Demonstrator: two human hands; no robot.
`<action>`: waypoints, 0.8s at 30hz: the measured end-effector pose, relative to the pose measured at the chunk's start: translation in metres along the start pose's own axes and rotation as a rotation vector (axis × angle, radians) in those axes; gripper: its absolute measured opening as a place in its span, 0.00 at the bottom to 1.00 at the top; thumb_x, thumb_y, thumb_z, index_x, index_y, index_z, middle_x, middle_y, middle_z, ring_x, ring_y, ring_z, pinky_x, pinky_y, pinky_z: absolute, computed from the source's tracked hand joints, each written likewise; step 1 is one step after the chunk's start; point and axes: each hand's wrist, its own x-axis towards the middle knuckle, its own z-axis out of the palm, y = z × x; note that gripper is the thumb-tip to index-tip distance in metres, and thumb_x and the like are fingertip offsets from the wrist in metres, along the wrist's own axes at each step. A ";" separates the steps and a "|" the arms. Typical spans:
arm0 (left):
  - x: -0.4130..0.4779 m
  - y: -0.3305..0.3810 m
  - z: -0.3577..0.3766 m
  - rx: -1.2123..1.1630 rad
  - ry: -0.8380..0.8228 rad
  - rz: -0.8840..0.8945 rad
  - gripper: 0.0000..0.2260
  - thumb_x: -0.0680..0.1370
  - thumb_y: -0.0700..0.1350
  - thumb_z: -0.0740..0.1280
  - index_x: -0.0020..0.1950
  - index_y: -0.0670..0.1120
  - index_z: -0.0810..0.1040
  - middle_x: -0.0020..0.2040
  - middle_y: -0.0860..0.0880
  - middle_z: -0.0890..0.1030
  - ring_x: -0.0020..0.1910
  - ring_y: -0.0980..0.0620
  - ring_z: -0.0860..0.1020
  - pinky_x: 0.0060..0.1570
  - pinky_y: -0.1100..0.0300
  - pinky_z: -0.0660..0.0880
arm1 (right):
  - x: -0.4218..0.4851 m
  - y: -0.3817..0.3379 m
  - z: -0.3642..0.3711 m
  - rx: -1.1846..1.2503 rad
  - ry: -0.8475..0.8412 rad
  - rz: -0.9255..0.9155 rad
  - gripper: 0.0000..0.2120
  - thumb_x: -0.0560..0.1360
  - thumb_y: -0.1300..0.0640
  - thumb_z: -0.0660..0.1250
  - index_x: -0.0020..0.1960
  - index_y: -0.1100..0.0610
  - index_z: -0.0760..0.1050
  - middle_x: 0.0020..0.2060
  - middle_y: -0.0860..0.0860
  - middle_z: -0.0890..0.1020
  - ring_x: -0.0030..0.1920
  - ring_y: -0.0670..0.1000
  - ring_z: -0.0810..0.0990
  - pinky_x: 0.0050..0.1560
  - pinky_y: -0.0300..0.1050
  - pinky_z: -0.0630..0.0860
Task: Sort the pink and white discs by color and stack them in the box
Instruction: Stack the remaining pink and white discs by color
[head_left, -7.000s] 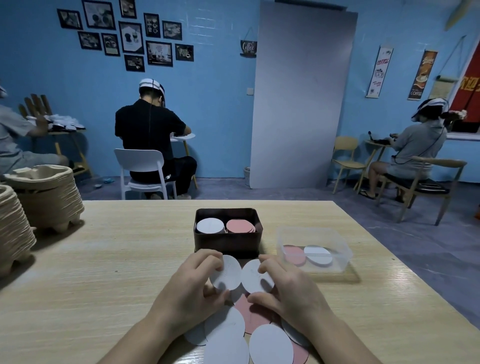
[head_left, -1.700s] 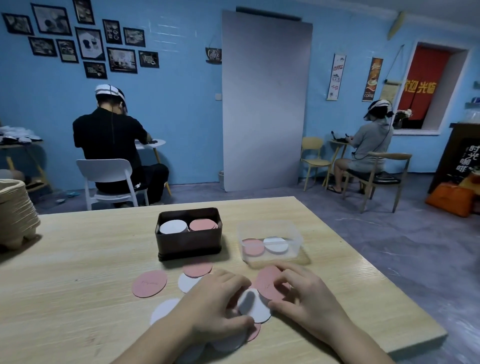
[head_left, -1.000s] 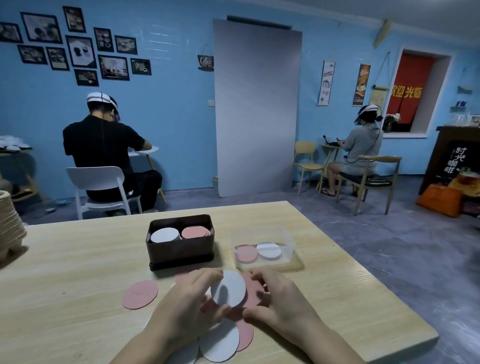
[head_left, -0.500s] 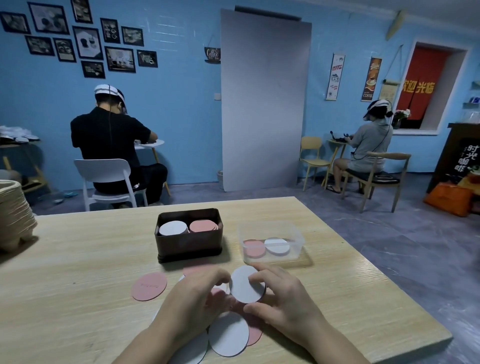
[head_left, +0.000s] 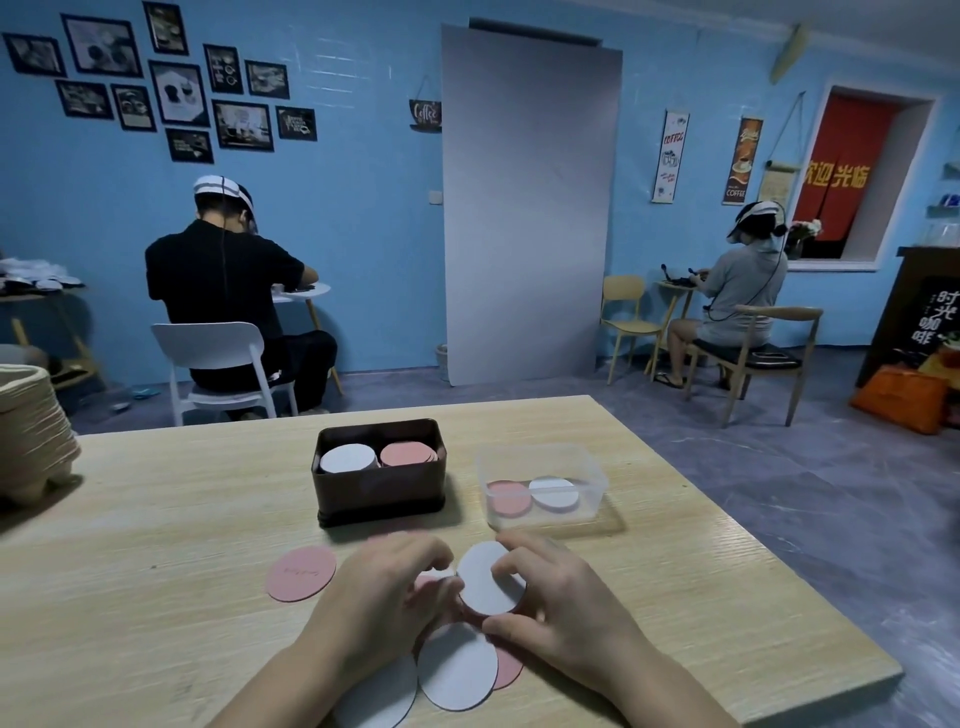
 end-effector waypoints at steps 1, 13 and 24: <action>0.000 -0.001 -0.002 -0.006 0.007 -0.015 0.08 0.77 0.59 0.65 0.49 0.56 0.75 0.43 0.63 0.77 0.41 0.59 0.75 0.37 0.60 0.75 | 0.000 0.000 0.000 -0.006 -0.005 0.003 0.18 0.69 0.39 0.75 0.49 0.48 0.73 0.67 0.45 0.76 0.68 0.43 0.71 0.66 0.37 0.68; -0.061 -0.013 -0.055 -0.054 -0.122 -0.077 0.10 0.78 0.60 0.68 0.55 0.57 0.77 0.50 0.62 0.78 0.50 0.61 0.76 0.49 0.60 0.75 | -0.007 -0.030 0.007 0.111 -0.003 0.024 0.14 0.70 0.43 0.74 0.50 0.47 0.74 0.63 0.34 0.73 0.64 0.38 0.71 0.57 0.30 0.66; -0.079 0.005 -0.068 0.039 -0.193 -0.045 0.24 0.69 0.66 0.73 0.59 0.56 0.77 0.50 0.65 0.76 0.53 0.62 0.72 0.53 0.61 0.72 | -0.014 -0.056 0.015 0.024 -0.049 0.049 0.16 0.69 0.38 0.72 0.50 0.45 0.74 0.63 0.40 0.77 0.64 0.42 0.73 0.60 0.33 0.66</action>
